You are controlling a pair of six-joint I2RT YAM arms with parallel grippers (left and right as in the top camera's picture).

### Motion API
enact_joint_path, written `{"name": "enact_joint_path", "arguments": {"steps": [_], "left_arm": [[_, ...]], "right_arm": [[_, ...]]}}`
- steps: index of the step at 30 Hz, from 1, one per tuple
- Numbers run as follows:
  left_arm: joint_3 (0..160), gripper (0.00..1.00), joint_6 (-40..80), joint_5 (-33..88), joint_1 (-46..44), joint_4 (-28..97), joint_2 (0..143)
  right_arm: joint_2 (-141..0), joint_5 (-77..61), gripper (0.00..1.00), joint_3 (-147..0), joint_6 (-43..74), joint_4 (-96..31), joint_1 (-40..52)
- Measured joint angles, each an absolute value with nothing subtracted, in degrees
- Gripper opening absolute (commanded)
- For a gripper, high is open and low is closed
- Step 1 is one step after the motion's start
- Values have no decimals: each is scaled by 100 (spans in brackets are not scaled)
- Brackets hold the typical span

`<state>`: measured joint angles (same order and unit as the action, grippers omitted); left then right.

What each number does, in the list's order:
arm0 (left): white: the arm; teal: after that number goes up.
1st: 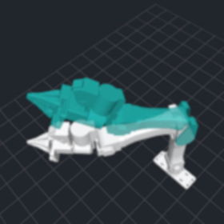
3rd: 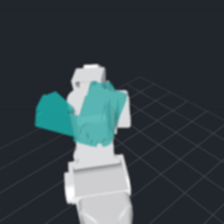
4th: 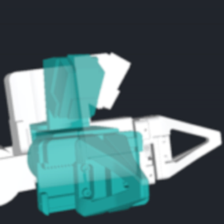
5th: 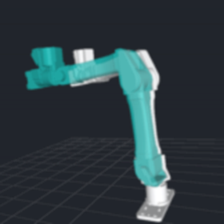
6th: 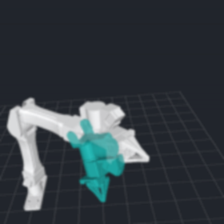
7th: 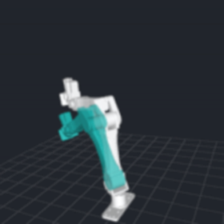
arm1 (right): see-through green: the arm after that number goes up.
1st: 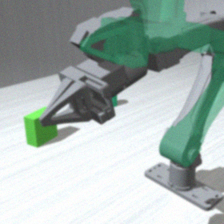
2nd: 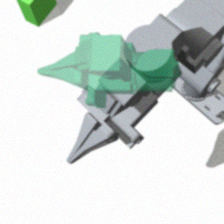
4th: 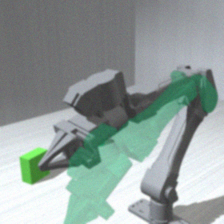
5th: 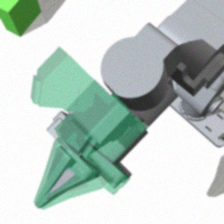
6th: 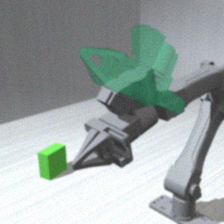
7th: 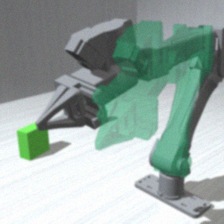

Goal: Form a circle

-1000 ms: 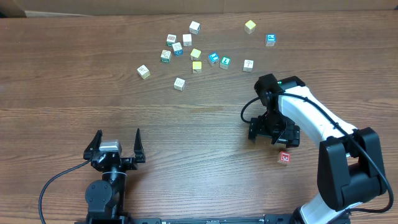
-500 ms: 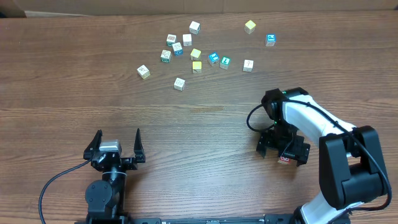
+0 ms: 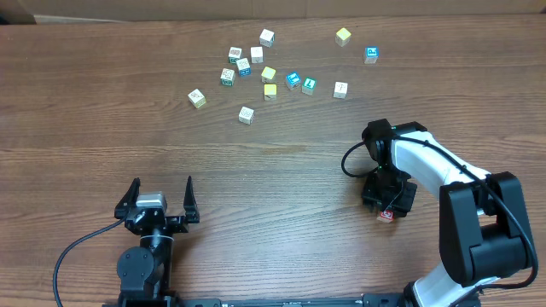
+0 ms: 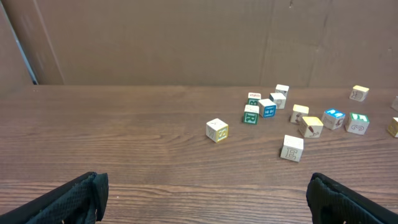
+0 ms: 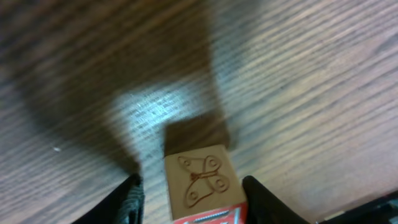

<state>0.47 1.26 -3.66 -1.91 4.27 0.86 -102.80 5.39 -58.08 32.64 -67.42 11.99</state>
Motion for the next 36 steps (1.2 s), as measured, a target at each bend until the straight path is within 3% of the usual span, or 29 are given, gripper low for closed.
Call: {"name": "enact_joint_path", "arguments": {"steps": [13,22,36], "left_arm": [[47,100,126,-366,-191,427,86],[47,99,126,-366,-191,427,86],[47,100,126,-368,-191,427,86]], "right_arm": [[-10278,139,41,-5808,2602,-6097,1199],[-10276,58,49,-5808,2541,-6377,1199],[-10276,-239,34,-5808,2523,-5968,1199]]}}
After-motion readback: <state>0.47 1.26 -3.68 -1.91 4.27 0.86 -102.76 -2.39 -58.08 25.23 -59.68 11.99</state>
